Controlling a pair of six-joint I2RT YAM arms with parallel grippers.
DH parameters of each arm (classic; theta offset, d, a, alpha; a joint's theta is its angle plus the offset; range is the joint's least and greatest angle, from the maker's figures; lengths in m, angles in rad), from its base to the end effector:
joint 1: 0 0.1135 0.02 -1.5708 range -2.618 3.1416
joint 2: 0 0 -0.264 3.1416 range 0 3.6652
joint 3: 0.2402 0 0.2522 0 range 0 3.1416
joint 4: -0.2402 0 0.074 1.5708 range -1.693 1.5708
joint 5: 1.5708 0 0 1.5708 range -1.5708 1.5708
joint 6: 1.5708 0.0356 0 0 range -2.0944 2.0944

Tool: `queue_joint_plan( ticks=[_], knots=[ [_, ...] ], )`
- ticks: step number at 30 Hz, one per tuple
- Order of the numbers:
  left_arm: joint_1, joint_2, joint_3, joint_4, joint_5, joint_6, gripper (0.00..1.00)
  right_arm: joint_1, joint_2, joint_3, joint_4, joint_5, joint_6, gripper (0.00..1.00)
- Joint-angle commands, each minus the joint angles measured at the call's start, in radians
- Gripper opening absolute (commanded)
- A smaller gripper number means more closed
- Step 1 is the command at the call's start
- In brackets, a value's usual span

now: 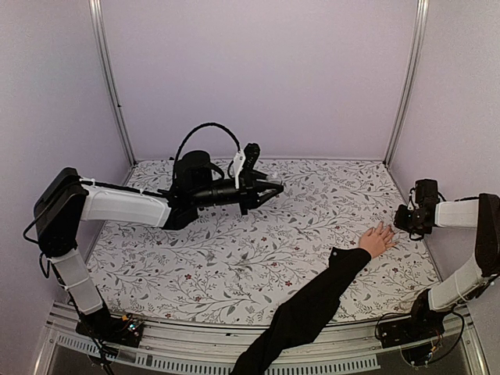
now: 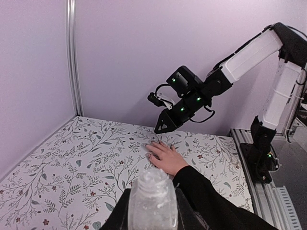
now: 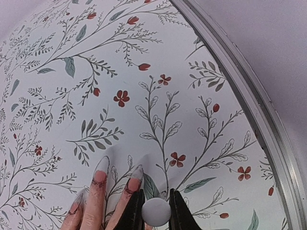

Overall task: Paint the nails
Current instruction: Paint the nail polish on the nail.

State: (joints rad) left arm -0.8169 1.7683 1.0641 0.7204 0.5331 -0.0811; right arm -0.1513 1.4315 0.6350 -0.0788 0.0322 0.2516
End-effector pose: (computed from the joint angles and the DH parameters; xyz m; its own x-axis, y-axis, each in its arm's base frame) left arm 0.2620 -0.3054 0.2612 -0.0680 -0.0295 -0.9972 0.9734 0.2174 -0.0728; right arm 0.2645 -0.0415 0.1576 -0.6925 0.3573 -0.6267 0.3546 0.9251 0.1356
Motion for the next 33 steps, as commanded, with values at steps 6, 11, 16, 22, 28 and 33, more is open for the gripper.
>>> queue_joint_plan(
  ticks=[6,11,16,22,28,33],
  knots=[
    [0.013,0.006,0.002,0.031,-0.009,-0.004,0.0,-0.004,0.023,0.042,0.033,0.014,0.008,0.0],
    [0.015,0.008,0.005,0.028,-0.011,-0.003,0.0,-0.004,0.036,0.046,0.029,0.015,0.005,0.0],
    [0.016,0.013,0.006,0.031,-0.007,-0.006,0.0,-0.004,0.031,0.045,0.022,0.024,0.003,0.0],
    [0.015,0.017,0.013,0.03,-0.004,-0.007,0.0,-0.004,0.018,0.039,0.011,0.048,-0.002,0.0],
    [0.016,0.019,0.014,0.031,-0.004,-0.007,0.0,-0.003,0.013,0.041,0.005,0.063,-0.01,0.0],
    [0.016,0.02,0.014,0.031,-0.004,-0.006,0.0,-0.004,0.017,0.049,0.002,0.072,-0.011,0.0]
  ],
)
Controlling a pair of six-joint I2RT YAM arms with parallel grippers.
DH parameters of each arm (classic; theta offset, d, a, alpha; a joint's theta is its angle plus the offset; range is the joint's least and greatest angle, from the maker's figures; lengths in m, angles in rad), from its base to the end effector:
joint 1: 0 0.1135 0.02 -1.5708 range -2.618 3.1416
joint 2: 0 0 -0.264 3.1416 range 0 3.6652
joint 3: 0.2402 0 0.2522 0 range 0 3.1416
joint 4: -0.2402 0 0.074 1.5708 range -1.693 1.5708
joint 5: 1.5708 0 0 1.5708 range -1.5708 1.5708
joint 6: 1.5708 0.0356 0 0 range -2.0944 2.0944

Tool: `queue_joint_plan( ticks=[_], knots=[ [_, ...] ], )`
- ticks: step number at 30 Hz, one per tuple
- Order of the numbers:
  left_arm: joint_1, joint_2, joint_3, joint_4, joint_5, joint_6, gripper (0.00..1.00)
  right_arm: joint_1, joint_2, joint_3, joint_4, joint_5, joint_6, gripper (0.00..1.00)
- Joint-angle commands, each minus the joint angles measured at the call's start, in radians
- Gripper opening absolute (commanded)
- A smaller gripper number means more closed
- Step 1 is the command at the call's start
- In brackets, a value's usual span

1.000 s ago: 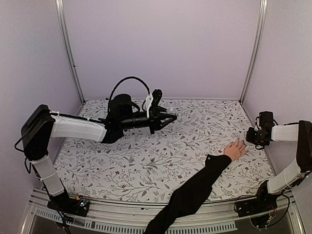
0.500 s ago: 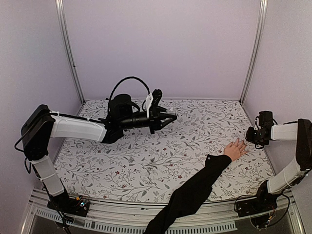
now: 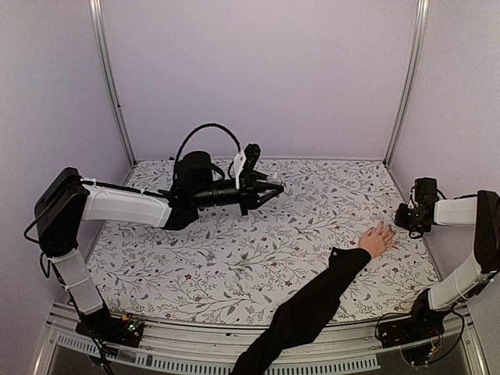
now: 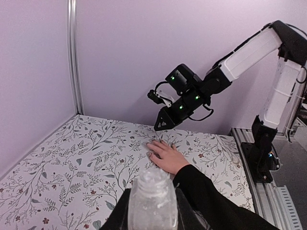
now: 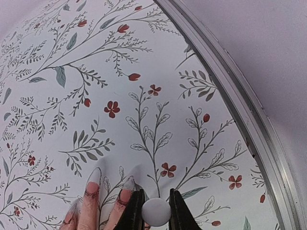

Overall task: Paint the nails
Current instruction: Paint the nail polish on the nail.

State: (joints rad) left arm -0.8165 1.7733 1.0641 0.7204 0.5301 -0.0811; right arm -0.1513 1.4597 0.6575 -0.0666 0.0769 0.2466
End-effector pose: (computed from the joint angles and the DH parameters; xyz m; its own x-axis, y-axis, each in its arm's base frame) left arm 0.2627 -0.3058 0.2593 -0.0713 -0.0262 -0.9971 0.9724 0.2209 -0.0754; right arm 0.2713 -0.0441 0.1579 -0.6833 0.3504 -0.6405 0.3776 0.9205 0.1007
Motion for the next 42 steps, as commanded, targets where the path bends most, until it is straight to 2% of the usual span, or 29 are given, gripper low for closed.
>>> queue_joint_plan(
  ticks=[1,14,42],
  knots=[
    [0.014,0.014,0.014,0.031,-0.002,-0.006,0.0,-0.003,-0.014,0.028,-0.011,0.027,-0.006,0.0],
    [0.016,0.008,0.008,0.037,0.001,-0.013,0.0,-0.004,-0.097,0.057,-0.059,-0.032,-0.019,0.0],
    [0.015,0.014,0.01,0.04,-0.001,-0.019,0.0,-0.004,-0.045,0.02,-0.07,-0.06,-0.007,0.0]
  ],
)
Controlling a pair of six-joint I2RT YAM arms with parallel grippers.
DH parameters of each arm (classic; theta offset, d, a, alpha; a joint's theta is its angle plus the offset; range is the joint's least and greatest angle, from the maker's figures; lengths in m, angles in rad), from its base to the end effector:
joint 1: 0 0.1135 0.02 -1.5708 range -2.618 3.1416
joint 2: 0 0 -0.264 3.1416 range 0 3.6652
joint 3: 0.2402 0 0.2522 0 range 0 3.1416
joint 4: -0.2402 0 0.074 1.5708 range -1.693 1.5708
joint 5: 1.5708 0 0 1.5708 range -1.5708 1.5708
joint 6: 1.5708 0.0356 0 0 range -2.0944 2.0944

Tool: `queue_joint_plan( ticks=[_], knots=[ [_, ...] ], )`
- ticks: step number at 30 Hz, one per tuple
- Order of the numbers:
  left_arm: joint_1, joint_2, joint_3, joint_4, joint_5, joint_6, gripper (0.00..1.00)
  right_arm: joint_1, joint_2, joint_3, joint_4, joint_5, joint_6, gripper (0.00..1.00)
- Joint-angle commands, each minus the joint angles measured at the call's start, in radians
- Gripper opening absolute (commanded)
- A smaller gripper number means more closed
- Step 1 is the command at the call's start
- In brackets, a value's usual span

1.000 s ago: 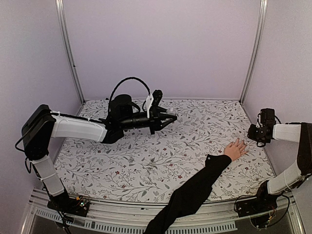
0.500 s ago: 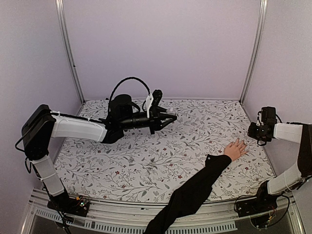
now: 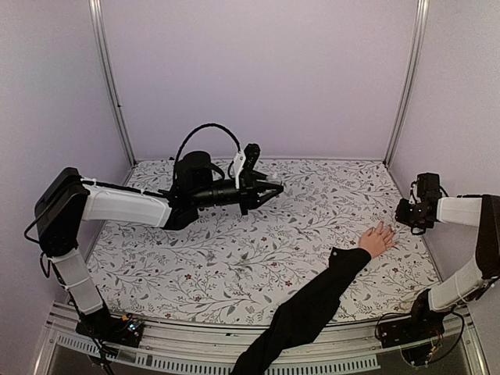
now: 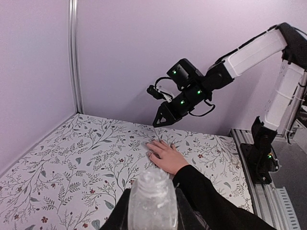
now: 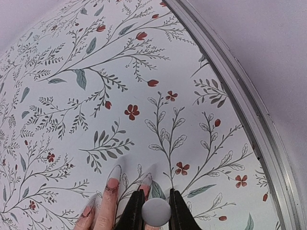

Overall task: Paint the nails
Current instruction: Paint the nail polish on the nail.

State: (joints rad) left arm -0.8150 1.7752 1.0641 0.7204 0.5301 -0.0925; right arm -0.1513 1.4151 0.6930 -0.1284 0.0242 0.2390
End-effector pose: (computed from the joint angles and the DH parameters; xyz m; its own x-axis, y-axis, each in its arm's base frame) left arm 0.2633 -0.3057 0.2586 -0.0837 -0.0274 -0.9961 0.9710 0.2222 -0.0877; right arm 0.2716 -0.0423 0.1751 -0.6825 0.3435 -0.6452 0.3376 0.9310 0.1385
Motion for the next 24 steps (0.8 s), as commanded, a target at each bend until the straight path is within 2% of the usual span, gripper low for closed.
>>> queue_joint_plan(
  ticks=[1,24],
  knots=[
    [0.013,0.012,0.011,0.04,-0.001,-0.008,0.0,-0.004,-0.004,-0.018,-0.01,-0.006,0.001,0.0],
    [0.013,0.012,0.007,0.044,-0.001,-0.011,0.0,-0.004,-0.013,-0.044,0.0,0.006,0.006,0.0]
  ],
)
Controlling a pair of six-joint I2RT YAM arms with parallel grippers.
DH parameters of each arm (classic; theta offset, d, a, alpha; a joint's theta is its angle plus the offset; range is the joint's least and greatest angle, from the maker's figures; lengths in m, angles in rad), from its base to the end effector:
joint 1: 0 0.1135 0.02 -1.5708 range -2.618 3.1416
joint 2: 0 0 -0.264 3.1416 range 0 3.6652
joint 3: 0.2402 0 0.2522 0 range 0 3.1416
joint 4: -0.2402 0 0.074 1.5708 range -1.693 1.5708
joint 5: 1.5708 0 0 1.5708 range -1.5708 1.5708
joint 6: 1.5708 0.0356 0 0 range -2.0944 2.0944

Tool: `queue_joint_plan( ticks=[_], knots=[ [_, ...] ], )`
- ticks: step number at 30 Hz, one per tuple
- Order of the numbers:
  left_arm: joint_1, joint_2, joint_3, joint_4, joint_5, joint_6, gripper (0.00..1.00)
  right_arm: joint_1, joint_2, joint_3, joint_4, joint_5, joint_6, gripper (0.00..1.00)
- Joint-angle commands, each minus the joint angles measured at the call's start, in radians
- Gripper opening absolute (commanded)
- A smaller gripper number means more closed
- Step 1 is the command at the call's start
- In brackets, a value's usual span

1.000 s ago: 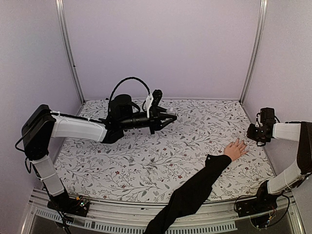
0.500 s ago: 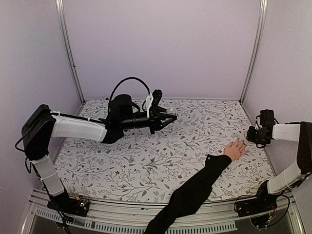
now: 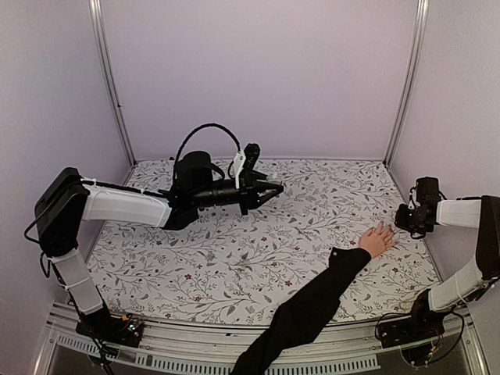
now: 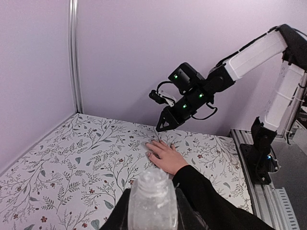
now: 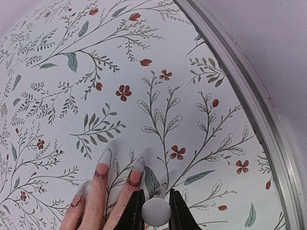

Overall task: Paint the nails
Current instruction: Paint the nail polish on the nail.

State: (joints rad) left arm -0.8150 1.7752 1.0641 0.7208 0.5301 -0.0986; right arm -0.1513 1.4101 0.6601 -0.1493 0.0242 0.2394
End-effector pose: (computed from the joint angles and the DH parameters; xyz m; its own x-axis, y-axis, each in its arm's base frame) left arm 0.2633 -0.3057 0.2586 -0.0893 -0.0291 -0.9956 0.9705 0.2220 -0.0936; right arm 0.2629 -0.0410 0.1652 -0.7126 0.3484 -0.6089 0.3444 0.9299 0.1291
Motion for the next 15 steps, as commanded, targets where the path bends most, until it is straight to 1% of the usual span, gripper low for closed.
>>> queue_joint_plan(
  ticks=[1,15],
  knots=[
    [0.012,0.012,0.007,0.043,-0.001,-0.004,0.0,-0.004,-0.007,-0.012,0.025,0.006,0.008,0.0],
    [0.013,0.012,0.005,0.042,-0.002,-0.004,0.0,-0.004,0.015,0.004,0.039,0.006,0.006,0.0]
  ],
)
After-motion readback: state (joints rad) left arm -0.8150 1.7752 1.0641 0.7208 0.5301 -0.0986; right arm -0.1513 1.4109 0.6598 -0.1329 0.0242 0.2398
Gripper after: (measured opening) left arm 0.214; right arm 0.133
